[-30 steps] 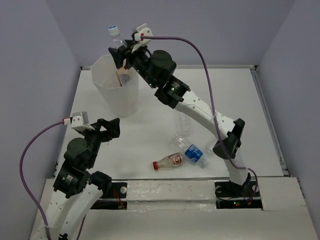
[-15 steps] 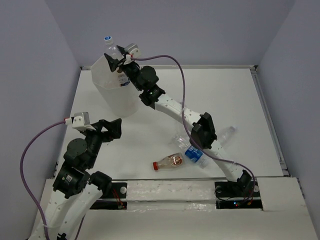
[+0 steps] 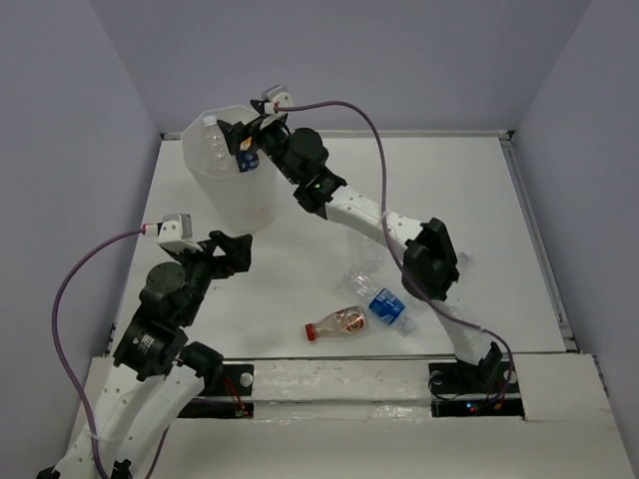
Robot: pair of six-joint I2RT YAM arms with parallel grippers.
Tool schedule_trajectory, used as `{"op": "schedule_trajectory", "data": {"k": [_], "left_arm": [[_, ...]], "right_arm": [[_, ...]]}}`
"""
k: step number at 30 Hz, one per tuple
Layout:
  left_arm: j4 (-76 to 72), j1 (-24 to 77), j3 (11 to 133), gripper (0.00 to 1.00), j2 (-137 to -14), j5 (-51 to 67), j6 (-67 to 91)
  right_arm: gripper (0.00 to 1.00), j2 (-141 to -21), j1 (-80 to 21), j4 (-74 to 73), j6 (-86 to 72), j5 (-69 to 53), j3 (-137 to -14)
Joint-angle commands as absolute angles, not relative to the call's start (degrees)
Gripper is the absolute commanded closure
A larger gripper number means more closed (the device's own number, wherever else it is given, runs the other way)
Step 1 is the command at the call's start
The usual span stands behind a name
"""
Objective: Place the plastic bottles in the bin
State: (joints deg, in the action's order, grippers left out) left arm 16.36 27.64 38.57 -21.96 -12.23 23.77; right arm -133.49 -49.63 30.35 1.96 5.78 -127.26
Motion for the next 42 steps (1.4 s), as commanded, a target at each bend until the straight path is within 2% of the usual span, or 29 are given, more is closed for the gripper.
{"op": "schedule_trajectory", "data": {"k": [1, 3, 4, 6, 7, 9, 10, 14, 17, 22, 29, 38, 41, 42], "left_arm": [[10.82, 27.69, 38.67, 0.01, -27.23, -5.55, 28.2], [8.36, 27.77, 39.46, 0.01, -31.61, -3.09, 29.7], [7.31, 27.77, 39.81, 0.01, -33.03, -1.08, 31.53], [3.44, 27.95, 40.25, 0.01, -37.33, 2.61, 33.21], [2.12, 28.12, 40.34, 0.01, -38.75, 3.33, 35.4], [-1.91, 30.14, 40.52, 0.01, -43.82, 3.25, 37.17], [-2.89, 31.19, 40.87, 0.01, -45.77, 2.47, 38.22], [-4.92, 38.74, 45.08, 0.01, -57.1, -5.7, 38.15], [-5.18, 42.88, 52.18, 0.01, -67.56, -10.1, 37.09], [-4.84, 45.53, 62.3, 0.01, -86.28, -10.11, 36.04], [2.0, 45.53, 79.51, 0.01, -107.28, -9.67, 33.93], [3.6, 45.26, 88.23, 0.01, -119.25, -11.95, 32.08], [2.73, 44.74, 88.86, 0.08, -120.49, -12.04, 31.91], [1.51, 44.56, 88.94, 0.14, -120.93, -11.95, 31.82]], "right_arm": [[0.06, -117.62, -50.1, 33.57, 0.26, 7.38, -116.22], [0.07, -112.0, -49.57, 33.31, -1.83, 9.05, -109.29], [0.07, -105.62, -49.57, 33.22, -2.19, 9.75, -101.07], [0.1, -95.69, -49.57, 31.12, -3.42, 13.78, -92.15], [0.11, -92.41, -48.96, 29.81, -5.6, 15.54, -83.06], [0.12, -85.99, -48.35, 25.07, -7.64, 21.33, -73.79], [0.13, -79.87, -48.34, 21.39, -10.87, 23.62, -65.13], [0.13, -64.49, -44.4, 9.19, -21.66, 32.24, -48.13], [0.11, -53.92, -40.7, -0.24, -28.55, 34.17, -39.94], [0.0, -46.59, -36.31, -14.12, -35.14, 40.42, -34.81], [0.0, -44.74, -27.7, -21.7, -38.75, 40.87, -33.14], [0.0, -46.4, -15.49, -21.97, -38.85, 32.71, -33.22], [0.0, -47.02, -12.93, -22.32, -39.37, 29.1, -33.13], [0.0, -48.07, -11.35, -22.41, -39.64, 27.0, -33.31]]}}
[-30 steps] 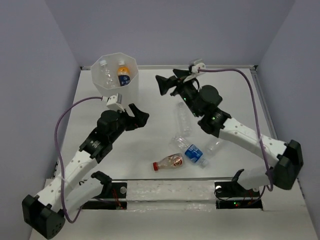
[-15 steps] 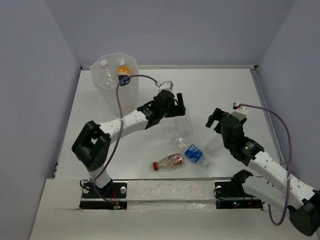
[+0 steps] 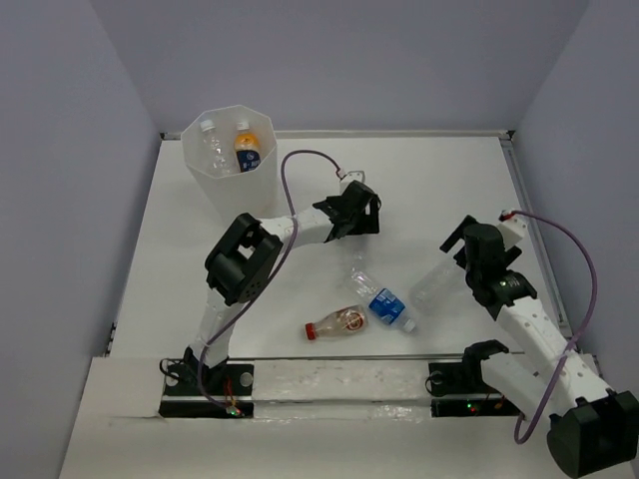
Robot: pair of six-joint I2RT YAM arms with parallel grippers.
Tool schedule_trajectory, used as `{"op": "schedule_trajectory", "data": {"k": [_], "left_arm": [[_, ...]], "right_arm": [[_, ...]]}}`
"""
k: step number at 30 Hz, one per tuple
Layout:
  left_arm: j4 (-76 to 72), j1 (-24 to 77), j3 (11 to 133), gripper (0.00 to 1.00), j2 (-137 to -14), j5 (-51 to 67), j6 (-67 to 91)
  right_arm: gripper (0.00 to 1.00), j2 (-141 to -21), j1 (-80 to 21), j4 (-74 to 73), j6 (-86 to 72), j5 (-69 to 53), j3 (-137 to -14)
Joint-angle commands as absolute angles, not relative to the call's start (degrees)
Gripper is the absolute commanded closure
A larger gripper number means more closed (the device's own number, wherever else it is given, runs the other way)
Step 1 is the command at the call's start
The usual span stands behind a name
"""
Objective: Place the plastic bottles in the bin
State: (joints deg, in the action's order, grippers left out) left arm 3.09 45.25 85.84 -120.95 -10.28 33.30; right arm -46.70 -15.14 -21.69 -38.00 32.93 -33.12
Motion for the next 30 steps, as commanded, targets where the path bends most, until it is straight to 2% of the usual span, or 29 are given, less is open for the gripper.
{"op": "schedule_trajectory", "data": {"k": [1, 6, 8, 16, 18, 22, 25, 27, 28, 30], "left_arm": [[1.06, 44.47, 88.95, 0.17, -121.2, -11.87, 31.73], [-2.63, 43.51, 88.51, 0.4, -121.38, -9.94, 31.64], [-4.03, 43.42, 88.33, 0.43, -120.77, -9.32, 31.47], [-8.78, 43.42, 88.59, 0.44, -110.49, -5.8, 29.71], [-10.28, 43.42, 89.73, 0.45, -106.2, -6.5, 27.96], [-12.22, 43.33, 92.54, 0.45, -99.15, -10.1, 23.92], [-10.29, 42.89, 96.85, 0.45, -94.76, -14.49, 19.09], [-8.97, 41.58, 98.87, 0.44, -91.78, -19.48, 16.71], [-8.7, 40.62, 99.14, 0.44, -90.8, -20.73, 15.13], [-8.17, 35.89, 98.97, 0.44, -88.95, -21.97, 14.77]], "right_arm": [[0.0, -48.77, -10.55, -22.67, -39.81, 26.11, -33.48], [0.0, -54.91, -5.64, -22.94, -42.62, 21.19, -33.57], [0.0, -57.73, -5.1, -21.8, -43.68, 20.13, -33.75], [0.01, -68.11, -4.04, -14.07, -45.17, 20.04, -33.31], [0.07, -69.34, -4.04, -10.65, -46.14, 18.29, -33.31], [0.1, -71.27, -4.04, -8.53, -47.2, 15.12, -33.57], [0.16, -72.68, -4.04, -6.95, -48.16, 14.5, -32.96], [0.31, -72.16, -4.04, -5.11, -49.3, 14.68, -32.09], [0.42, -70.94, -4.04, -3.79, -50.0, 14.94, -31.04], [0.47, -69.27, -4.04, -3.08, -50.54, 16.34, -30.5]]}}
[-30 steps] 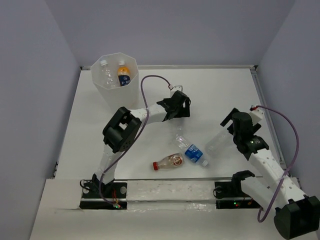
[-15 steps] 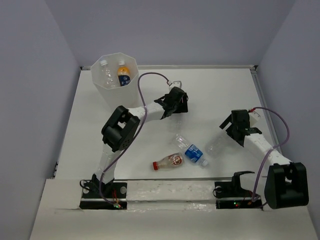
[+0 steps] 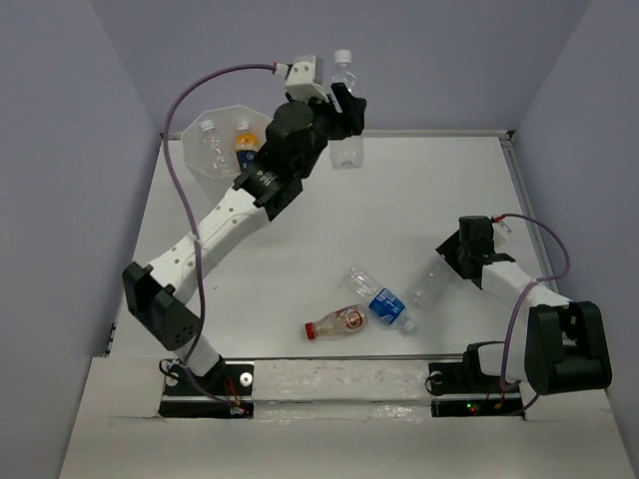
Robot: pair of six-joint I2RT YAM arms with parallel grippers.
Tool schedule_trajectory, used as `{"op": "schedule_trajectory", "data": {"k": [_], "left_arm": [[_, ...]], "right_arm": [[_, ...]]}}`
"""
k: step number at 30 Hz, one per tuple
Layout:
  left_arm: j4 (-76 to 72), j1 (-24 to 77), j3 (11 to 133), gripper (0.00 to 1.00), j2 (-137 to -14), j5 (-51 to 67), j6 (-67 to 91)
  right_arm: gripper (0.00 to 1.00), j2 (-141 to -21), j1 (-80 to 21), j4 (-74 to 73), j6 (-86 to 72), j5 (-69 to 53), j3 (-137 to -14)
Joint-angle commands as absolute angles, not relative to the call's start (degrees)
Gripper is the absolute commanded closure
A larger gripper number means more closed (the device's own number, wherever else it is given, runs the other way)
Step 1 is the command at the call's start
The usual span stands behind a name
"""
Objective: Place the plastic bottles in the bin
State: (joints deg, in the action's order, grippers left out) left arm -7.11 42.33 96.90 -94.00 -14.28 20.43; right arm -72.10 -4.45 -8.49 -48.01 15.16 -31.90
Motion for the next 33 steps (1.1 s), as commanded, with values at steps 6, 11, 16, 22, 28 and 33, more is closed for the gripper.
{"op": "schedule_trajectory", "data": {"k": [6, 11, 16, 22, 28, 33], "left_arm": [[-10.53, 22.43, 94.06, 0.45, -82.71, -29.33, 13.2], [-18.42, 16.26, 89.04, 0.45, -81.74, -36.03, 6.08], [-30.39, 16.0, 77.9, 0.45, -81.21, -42.44, -4.55], [-47.17, 15.91, 64.79, 0.41, -81.74, -47.81, -12.29], [-53.62, 15.91, 60.55, 0.1, -81.38, -47.02, -14.24], [-46.52, 15.91, 65.9, 0.01, -80.86, -46.24, -11.43]], "right_arm": [[0.6, -59.08, -4.04, -2.9, -48.7, 20.12, -29.97], [0.62, -51.08, -4.04, -2.9, -44.49, 19.6, -30.15], [0.65, -44.58, -4.04, -2.37, -41.93, 15.22, -31.9], [0.66, -40.96, -4.04, -1.49, -39.29, 8.71, -34.27], [0.71, -40.34, -7.46, 2.02, -39.02, 4.4, -35.51], [0.71, -45.86, -17.45, 5.97, -36.22, 6.67, -38.84]]}}
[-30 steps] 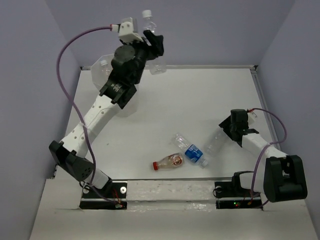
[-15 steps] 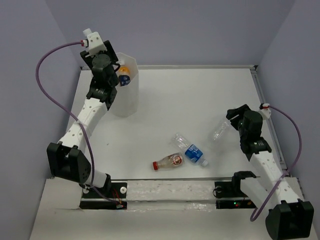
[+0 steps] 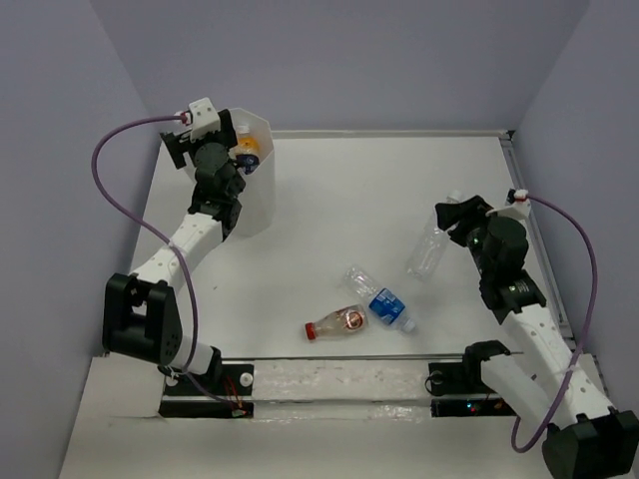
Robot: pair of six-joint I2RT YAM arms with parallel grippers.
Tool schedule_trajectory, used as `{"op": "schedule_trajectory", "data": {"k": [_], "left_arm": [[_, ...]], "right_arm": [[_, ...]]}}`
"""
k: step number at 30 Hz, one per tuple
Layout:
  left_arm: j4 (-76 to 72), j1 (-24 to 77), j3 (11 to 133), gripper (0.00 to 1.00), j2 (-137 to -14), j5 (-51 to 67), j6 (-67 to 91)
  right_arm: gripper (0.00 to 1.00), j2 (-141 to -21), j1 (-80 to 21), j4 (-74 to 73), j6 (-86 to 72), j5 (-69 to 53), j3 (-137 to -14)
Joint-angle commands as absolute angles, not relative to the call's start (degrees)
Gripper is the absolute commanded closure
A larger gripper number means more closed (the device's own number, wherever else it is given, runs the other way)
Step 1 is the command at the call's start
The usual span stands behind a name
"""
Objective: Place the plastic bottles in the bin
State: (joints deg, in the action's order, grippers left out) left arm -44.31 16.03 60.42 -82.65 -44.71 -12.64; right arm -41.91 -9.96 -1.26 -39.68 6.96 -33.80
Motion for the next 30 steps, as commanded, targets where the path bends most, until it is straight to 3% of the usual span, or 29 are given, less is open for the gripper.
{"op": "schedule_trajectory", "data": {"k": [1, 9, 15, 18, 22, 30], "left_arm": [[-44.93, 16.0, 67.14, 0.01, -80.51, -45.53, -10.56], [-24.8, 15.91, 81.36, 0.01, -74.9, -35.7, 2.89], [-9.77, 15.91, 84.2, 0.01, -68.48, -29.29, 16.31], [-6.86, 16.0, 76.68, 0.01, -59.72, -18.41, 21.24], [-2.47, 15.91, 66.75, 0.01, -50.58, -13.02, 24.07], [8.68, 16.0, 46.25, 0.01, -29.73, -14.23, 25.66]], "right_arm": [[0.71, -47.18, -19.4, 6.76, -35.43, 7.55, -39.8], [0.71, -62.91, -34.35, 14.41, -24.89, 11.42, -57.46], [0.71, -77.5, -42.01, 18.98, -16.09, 10.81, -72.92], [0.71, -84.34, -43.68, 21.0, -13.63, 8.62, -85.12], [0.71, -92.87, -46.23, 22.67, -9.94, 6.51, -97.51], [0.71, -109.41, -48.6, 26.71, -6.59, 4.48, -118.88]]}}
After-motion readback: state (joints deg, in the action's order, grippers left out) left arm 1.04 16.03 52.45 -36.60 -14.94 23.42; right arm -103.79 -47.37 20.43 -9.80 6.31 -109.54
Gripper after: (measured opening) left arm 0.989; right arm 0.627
